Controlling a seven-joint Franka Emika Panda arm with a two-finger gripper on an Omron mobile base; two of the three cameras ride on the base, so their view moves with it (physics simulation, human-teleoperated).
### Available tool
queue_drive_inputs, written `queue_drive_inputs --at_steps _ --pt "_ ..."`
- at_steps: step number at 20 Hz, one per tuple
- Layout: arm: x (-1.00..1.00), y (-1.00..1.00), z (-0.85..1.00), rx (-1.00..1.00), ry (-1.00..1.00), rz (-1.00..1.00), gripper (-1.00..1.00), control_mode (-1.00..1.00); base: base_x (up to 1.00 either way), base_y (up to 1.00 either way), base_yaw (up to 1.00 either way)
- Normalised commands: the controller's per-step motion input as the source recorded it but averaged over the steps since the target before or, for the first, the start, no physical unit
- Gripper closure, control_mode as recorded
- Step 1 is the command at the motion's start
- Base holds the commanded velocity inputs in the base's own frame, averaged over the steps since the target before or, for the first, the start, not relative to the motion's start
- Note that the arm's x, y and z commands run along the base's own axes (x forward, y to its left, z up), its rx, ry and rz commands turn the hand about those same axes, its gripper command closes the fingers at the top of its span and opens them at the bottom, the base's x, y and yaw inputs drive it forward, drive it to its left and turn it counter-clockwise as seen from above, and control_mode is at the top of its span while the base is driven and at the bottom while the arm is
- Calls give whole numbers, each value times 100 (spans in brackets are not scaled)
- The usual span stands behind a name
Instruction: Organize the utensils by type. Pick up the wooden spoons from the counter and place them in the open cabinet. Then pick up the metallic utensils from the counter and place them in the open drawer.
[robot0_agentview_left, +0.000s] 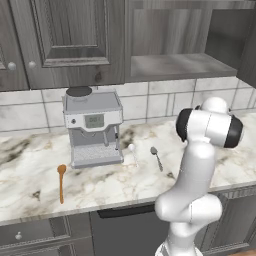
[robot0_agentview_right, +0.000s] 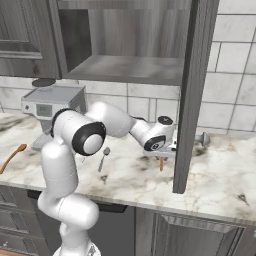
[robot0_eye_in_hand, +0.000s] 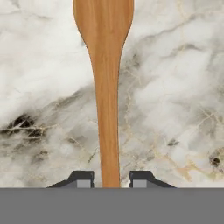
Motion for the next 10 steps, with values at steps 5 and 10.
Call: queue_drive_inputs --at_steps 5,10 --pt "-45 38 41 -3 -1 0 100 -100 0 0 0" --pt "-57 49 67 -11 -6 1 100 -100 0 0 0"
